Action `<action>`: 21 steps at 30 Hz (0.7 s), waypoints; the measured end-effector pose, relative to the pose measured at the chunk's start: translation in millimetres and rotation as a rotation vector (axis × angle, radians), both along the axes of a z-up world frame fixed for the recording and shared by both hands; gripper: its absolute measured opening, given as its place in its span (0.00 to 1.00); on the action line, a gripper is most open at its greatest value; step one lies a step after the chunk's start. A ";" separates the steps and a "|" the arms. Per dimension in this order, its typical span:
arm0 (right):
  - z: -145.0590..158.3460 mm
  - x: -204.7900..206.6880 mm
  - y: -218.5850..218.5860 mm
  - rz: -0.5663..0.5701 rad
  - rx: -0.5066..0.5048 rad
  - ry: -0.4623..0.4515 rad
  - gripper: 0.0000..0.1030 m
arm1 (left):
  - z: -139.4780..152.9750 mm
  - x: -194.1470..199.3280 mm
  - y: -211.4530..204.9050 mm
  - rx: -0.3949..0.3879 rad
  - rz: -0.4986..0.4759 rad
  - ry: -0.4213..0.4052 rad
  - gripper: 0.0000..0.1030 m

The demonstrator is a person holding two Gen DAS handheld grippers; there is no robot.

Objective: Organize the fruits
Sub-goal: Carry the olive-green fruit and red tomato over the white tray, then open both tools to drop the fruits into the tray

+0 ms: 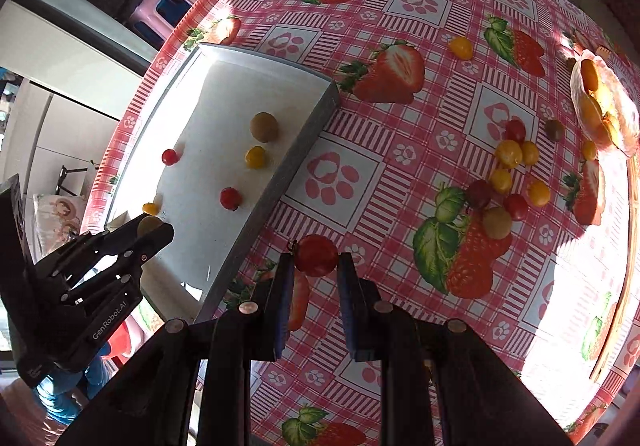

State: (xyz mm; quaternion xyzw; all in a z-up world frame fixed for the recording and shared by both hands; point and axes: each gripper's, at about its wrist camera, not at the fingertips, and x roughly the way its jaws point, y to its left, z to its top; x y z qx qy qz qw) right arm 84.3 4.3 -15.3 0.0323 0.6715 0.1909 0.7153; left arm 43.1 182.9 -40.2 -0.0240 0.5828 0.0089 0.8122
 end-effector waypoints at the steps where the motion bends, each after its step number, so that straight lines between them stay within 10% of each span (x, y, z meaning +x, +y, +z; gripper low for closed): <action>1: -1.3 3.9 8.1 0.011 -0.001 0.007 0.24 | -2.2 2.6 4.6 0.004 0.011 0.002 0.27; 21: -57.6 89.1 112.2 0.092 0.022 0.056 0.24 | -44.4 28.4 20.1 0.044 0.047 0.041 0.27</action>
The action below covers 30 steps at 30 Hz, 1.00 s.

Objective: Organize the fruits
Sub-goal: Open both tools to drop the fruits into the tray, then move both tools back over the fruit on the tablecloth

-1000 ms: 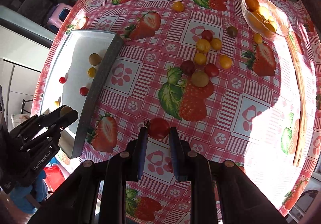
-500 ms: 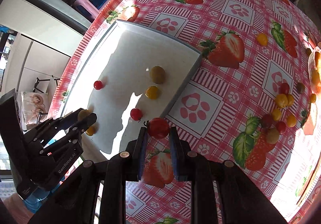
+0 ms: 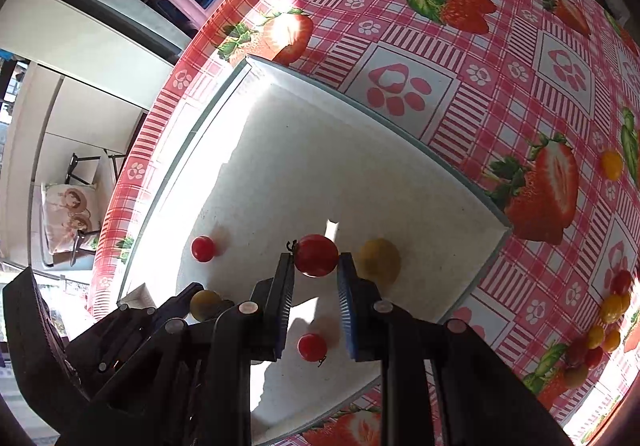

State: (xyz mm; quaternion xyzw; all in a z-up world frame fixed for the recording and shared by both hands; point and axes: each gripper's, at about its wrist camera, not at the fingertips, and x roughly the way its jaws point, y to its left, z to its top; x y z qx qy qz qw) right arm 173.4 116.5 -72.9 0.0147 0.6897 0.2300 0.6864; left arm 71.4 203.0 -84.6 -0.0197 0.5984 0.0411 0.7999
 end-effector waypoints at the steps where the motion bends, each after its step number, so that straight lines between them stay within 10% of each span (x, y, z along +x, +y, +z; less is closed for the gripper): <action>1: -3.1 2.0 3.1 0.003 -0.003 0.003 0.24 | -0.7 0.1 -0.2 0.001 0.001 -0.002 0.27; 10: -19.2 5.0 22.8 0.054 -0.046 0.002 0.24 | -1.3 1.5 -4.1 0.024 -0.020 -0.013 0.28; 14: -19.1 5.7 22.8 0.043 -0.031 0.013 0.25 | 1.0 0.3 -2.5 0.050 -0.006 -0.032 0.72; 23: -2.7 12.9 1.6 -0.002 0.020 -0.003 0.76 | 4.9 -4.2 -4.2 0.073 -0.020 -0.010 0.72; 30: 22.7 10.7 -21.6 -0.063 0.086 -0.020 0.80 | 14.7 -13.1 -13.7 0.095 -0.053 -0.003 0.72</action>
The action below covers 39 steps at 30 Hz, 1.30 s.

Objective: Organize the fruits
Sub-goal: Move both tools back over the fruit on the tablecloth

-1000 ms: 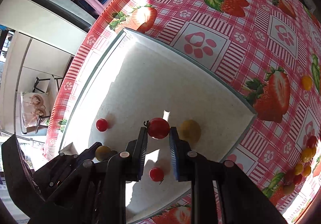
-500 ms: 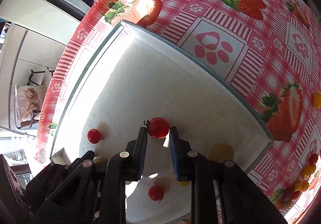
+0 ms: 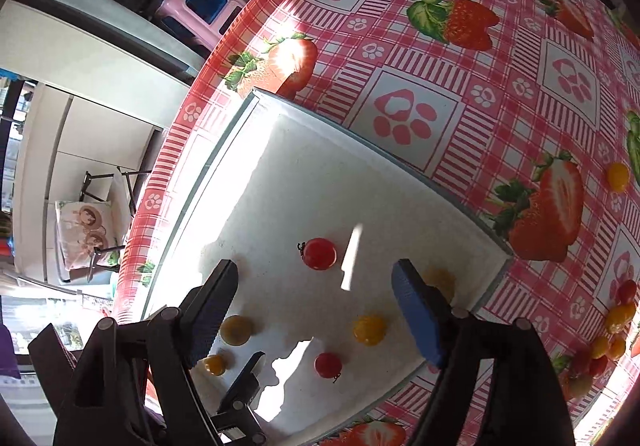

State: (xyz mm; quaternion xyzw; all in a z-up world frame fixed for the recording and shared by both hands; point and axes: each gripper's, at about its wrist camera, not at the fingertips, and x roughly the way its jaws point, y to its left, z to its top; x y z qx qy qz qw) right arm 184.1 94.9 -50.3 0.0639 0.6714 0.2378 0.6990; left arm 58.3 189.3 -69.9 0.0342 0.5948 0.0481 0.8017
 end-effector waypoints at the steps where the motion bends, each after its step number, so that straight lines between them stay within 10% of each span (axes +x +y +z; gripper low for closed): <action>1: 4.5 -1.0 -4.3 -0.007 0.007 -0.003 0.80 | 1.1 -0.9 -1.6 0.001 -0.004 0.000 0.72; 20: 27.4 -88.0 -180.3 -0.254 -0.115 0.039 0.80 | 32.2 -13.1 -104.4 -0.010 -0.245 -0.013 0.72; 39: -14.0 -244.2 -295.1 -0.376 -0.287 0.180 0.80 | -7.6 -41.4 -244.6 -0.129 -0.564 0.169 0.72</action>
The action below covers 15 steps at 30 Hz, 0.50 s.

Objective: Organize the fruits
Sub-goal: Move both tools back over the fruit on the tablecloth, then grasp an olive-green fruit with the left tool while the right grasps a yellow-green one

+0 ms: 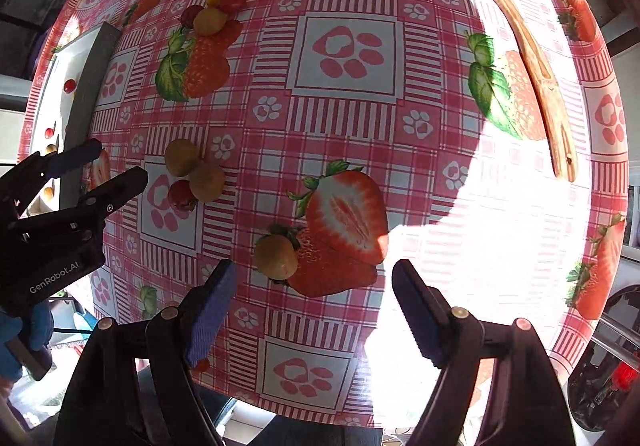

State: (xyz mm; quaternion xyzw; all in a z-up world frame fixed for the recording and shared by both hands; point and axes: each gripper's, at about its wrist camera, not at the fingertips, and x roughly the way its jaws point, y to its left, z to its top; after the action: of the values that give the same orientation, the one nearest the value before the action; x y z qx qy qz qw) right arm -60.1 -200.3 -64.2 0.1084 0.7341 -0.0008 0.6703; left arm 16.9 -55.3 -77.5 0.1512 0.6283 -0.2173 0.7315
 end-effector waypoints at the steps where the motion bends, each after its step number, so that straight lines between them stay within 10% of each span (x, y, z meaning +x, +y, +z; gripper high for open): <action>1: -1.1 -2.8 -1.1 -0.008 0.001 -0.001 0.80 | -1.7 0.7 -3.4 -0.002 -0.003 0.006 0.72; 15: -16.4 -5.8 12.6 -0.012 0.020 -0.019 0.78 | -23.8 14.4 -22.2 0.062 -0.011 0.012 0.72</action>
State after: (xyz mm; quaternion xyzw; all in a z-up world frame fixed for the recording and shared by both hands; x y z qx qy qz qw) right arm -65.9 -187.6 -80.7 0.1194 0.7270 0.0034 0.6762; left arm 31.3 -77.5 -101.3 0.1758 0.6383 -0.2029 0.7214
